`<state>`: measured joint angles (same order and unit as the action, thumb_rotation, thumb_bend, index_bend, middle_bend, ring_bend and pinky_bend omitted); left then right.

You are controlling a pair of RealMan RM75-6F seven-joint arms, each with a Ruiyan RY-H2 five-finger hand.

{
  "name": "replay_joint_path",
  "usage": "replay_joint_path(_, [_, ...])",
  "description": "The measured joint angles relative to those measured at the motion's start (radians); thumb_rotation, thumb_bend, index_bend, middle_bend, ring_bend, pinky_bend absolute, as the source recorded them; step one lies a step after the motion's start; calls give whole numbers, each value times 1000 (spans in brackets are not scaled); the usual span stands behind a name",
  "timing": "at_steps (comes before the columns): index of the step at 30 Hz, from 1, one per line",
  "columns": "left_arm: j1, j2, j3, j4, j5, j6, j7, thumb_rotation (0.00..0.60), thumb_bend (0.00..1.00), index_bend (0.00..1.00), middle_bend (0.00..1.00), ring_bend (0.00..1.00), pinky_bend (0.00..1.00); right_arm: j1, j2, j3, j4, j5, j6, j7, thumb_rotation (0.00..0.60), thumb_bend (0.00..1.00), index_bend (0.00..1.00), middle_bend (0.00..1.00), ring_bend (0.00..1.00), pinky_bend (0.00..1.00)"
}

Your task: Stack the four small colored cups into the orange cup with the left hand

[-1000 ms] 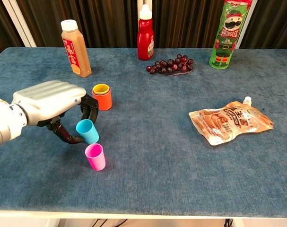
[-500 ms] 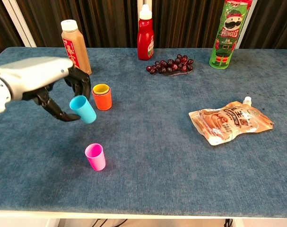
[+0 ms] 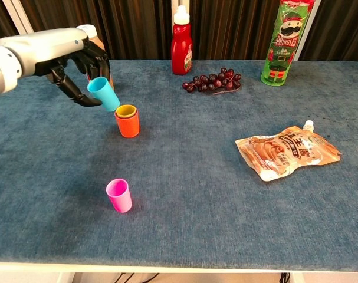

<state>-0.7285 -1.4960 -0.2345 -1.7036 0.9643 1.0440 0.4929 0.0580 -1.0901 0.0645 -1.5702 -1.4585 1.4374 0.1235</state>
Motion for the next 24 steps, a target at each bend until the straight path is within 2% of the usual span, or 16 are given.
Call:
replay_joint_path(9, [-64, -75, -22, 142, -55, -48, -14, 600, 249, 516, 538, 348, 323, 3, 6, 6, 12, 16, -13, 19, 600, 250, 0, 0, 0, 0])
replay_joint_path(17, [-85, -115, -14, 218, -79, -72, -41, 600, 250, 498, 528, 347, 323, 9, -1, 8, 33, 22, -27, 37, 600, 250, 0, 0, 0, 0])
replay_joint_path(20, [-88, -116, -7, 217, -79, -76, -43, 600, 247, 444, 499, 333, 323, 9, -1, 9, 34, 23, -26, 38, 600, 249, 0, 0, 0, 0])
replay_joint_path(24, [-91, -107, 2, 201, -73, -80, -42, 600, 220, 215, 315, 247, 310, 8, -1, 10, 34, 25, -24, 40, 600, 249, 0, 0, 0, 0])
